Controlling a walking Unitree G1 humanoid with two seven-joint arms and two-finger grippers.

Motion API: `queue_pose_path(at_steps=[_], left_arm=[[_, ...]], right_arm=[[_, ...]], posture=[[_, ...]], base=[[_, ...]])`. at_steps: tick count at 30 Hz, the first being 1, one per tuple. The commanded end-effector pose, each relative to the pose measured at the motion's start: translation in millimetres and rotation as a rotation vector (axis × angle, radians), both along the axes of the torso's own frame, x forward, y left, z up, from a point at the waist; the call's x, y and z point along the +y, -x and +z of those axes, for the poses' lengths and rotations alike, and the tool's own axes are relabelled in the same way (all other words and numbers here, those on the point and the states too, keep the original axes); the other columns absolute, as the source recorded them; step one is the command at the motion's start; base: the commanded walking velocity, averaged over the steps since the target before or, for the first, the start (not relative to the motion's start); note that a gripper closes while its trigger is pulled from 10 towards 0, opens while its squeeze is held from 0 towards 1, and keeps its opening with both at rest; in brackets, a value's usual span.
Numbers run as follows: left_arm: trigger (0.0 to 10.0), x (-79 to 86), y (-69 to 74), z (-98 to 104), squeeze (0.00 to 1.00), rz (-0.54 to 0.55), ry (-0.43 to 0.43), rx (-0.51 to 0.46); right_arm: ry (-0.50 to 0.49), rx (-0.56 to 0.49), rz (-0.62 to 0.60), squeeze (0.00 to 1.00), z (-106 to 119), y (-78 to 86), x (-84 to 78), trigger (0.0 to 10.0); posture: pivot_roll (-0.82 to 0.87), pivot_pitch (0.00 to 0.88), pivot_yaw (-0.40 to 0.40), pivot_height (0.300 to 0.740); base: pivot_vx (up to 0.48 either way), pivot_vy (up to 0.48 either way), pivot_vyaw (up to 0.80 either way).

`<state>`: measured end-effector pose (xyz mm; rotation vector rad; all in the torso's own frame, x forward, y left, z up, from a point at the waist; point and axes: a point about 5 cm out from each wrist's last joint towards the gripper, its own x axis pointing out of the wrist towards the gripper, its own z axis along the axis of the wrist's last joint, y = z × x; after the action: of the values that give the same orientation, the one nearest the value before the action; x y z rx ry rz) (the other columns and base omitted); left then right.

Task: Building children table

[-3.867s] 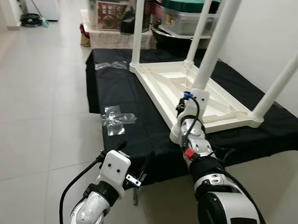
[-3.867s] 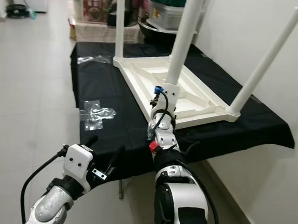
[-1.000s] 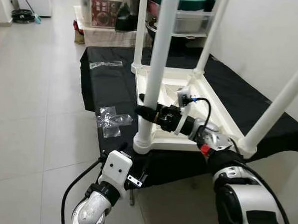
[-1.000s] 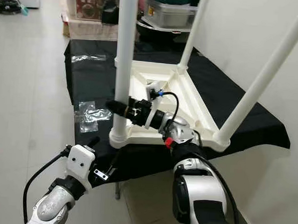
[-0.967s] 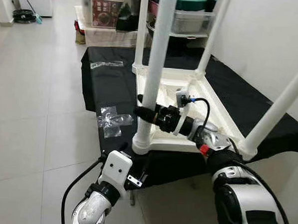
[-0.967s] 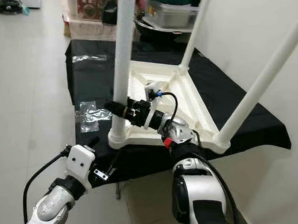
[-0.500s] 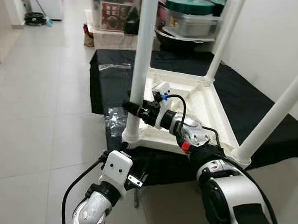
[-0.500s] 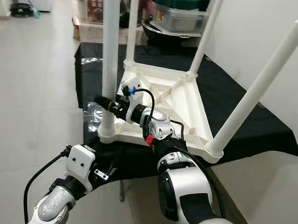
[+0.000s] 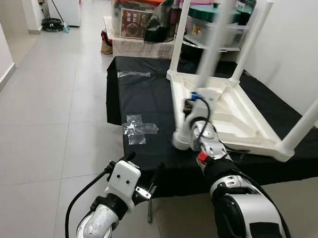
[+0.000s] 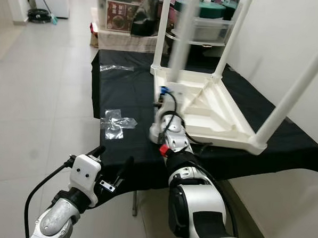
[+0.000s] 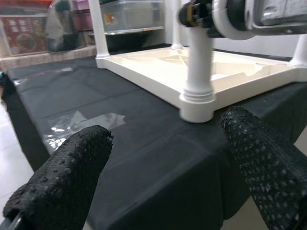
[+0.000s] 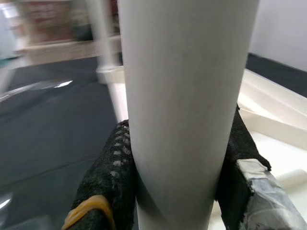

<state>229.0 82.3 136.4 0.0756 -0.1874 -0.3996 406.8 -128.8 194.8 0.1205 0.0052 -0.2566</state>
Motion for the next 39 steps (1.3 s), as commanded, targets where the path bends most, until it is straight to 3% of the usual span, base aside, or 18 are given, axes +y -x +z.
queue_pose_path(at_steps=[1,2,3,4,5,6,7,10,11,15,16,17,23,31,36,37,38,39], left_arm=[[10.0,-2.7,0.2,-2,0.0,-0.01,-0.008,0.005],[10.0,-2.7,0.2,-2,0.0,-0.01,-0.008,0.005],[10.0,-2.6,-0.1,-2,0.0,-0.009,-0.007,0.004],[10.0,-2.6,-0.4,-1,0.0,-0.008,-0.006,0.004],[10.0,-2.6,-0.4,-1,0.0,-0.009,-0.006,0.004],[10.0,-2.8,-0.5,-2,0.0,-0.009,-0.005,0.004],[10.0,-3.0,-0.5,-1,0.0,-0.009,-0.004,0.004],[10.0,-3.2,-0.5,-1,0.0,-0.01,-0.001,0.003],[10.0,-3.1,-0.5,-1,0.0,-0.009,0.0,0.002],[10.0,-2.9,-0.9,-1,0.0,-0.009,0.002,0.003],[10.0,-2.9,-1.9,-2,0.0,-0.011,0.001,0.005],[10.0,-3.1,-2.1,-2,0.0,-0.011,0.001,0.005],[10.0,-3.2,-2.6,-2,0.0,-0.009,0.0,0.003],[10.0,-3.3,-2.7,-2,0.0,-0.009,-0.001,0.003],[10.0,-3.3,-2.4,-2,0.0,-0.008,0.0,0.003],[10.0,-3.3,-2.4,-2,0.0,-0.008,0.001,0.004],[10.0,-3.3,-2.4,-2,0.0,-0.008,0.001,0.004],[10.0,-3.3,-2.2,-2,0.0,-0.008,0.001,0.004]], right_arm=[[-0.021,0.011,-0.033,0.0,-3,1.6,-0.9,0.0],[-0.021,0.011,-0.033,0.0,-3,1.6,-0.9,0.0],[-0.022,-0.02,0.03,0.0,0,1.7,10.9,3.3],[0.008,-0.073,0.095,0.0,6,1.9,19.6,10.0],[0.016,-0.134,0.211,0.0,11,2.5,31.5,10.0],[0.039,-0.201,0.283,0.76,16,4.2,35.6,10.0],[0.017,-0.229,0.388,1.0,17,5.1,41.5,10.0],[0.063,-0.244,0.389,1.0,17,5.3,38.5,10.0],[0.088,-0.254,0.455,0.0,19,5.4,39.4,10.0],[0.063,-0.223,0.627,0.0,18,4.8,41.5,10.0],[0.057,-0.143,0.932,0.0,11,9.4,45.7,10.0],[0.051,-0.102,1.049,0.0,8,12.7,46.0,10.0],[0.007,-0.055,1.472,0.0,7,30.1,43.7,10.0],[0.058,-0.05,1.528,0.0,7,29.7,49.7,10.0],[0.077,-0.039,1.361,0.0,9,20.5,66.1,10.0],[0.091,-0.035,1.31,0.0,7,19.3,71.8,7.3],[0.091,-0.035,1.31,0.0,7,19.3,71.8,7.3],[0.092,-0.046,1.293,0.0,5,20.5,77.4,0.0]], posture=[[0.08,0.021,-0.124,0.74],[0.08,0.021,-0.124,0.74],[0.08,0.025,-0.123,0.74],[0.08,0.024,-0.122,0.74],[0.08,0.026,-0.123,0.74],[0.08,0.025,-0.124,0.74],[0.08,0.025,-0.123,0.74],[0.08,0.024,-0.127,0.74],[0.08,0.025,-0.129,0.74],[0.07,0.023,-0.122,0.74],[0.07,0.022,-0.123,0.74],[0.07,0.021,-0.123,0.74],[0.08,0.019,-0.129,0.74],[0.08,0.02,-0.129,0.74],[0.08,0.022,-0.13,0.74],[0.08,0.022,-0.129,0.74],[0.08,0.022,-0.129,0.74],[0.08,0.02,-0.13,0.74]], base=[[0.0,0.0,0.0],[0.0,0.0,0.0],[0.0,0.0,0.0],[0.0,0.0,0.0],[0.0,0.0,0.0],[0.0,0.0,0.0],[0.0,0.0,0.0],[0.0,0.0,0.0],[0.0,0.0,0.0],[0.0,0.0,0.0],[0.0,0.0,0.0],[0.0,0.0,0.0],[0.0,0.0,0.0],[0.0,0.0,0.0],[0.0,0.0,0.0],[0.0,0.0,0.0],[0.0,0.0,0.0],[0.0,0.0,0.0]])
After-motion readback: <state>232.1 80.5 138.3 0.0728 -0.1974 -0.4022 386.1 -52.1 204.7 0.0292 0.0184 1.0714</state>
